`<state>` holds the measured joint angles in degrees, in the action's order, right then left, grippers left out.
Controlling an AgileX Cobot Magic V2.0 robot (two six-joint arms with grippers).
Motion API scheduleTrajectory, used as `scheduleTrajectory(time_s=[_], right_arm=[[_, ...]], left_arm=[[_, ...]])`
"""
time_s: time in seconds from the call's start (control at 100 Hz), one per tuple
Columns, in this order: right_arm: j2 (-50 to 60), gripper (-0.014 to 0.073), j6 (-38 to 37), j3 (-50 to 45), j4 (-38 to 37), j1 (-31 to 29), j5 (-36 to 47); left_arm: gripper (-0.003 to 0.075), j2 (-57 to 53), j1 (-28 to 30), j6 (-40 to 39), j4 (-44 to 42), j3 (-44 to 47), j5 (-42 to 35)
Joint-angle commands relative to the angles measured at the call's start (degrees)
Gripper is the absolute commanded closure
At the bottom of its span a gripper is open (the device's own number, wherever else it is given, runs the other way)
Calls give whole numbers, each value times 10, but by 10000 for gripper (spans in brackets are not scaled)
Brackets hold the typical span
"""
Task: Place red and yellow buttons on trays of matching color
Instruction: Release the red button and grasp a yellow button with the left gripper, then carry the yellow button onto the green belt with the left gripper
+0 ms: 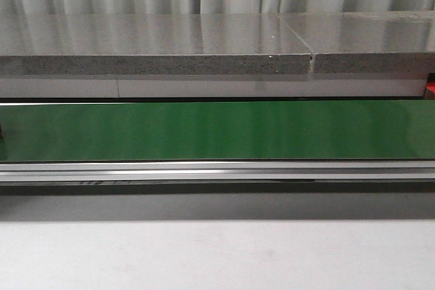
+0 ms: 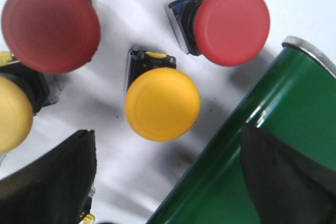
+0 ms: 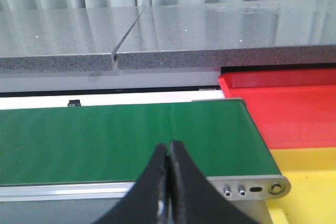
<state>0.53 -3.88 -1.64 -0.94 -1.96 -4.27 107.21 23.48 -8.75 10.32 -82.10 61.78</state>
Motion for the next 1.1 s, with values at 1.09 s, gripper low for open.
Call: scheduleTrajectory(time_s=[1.09], right_arm=[[6, 660, 3, 9, -4, -1, 48]], left_arm=[[477, -27, 1, 22, -9, -22, -17]])
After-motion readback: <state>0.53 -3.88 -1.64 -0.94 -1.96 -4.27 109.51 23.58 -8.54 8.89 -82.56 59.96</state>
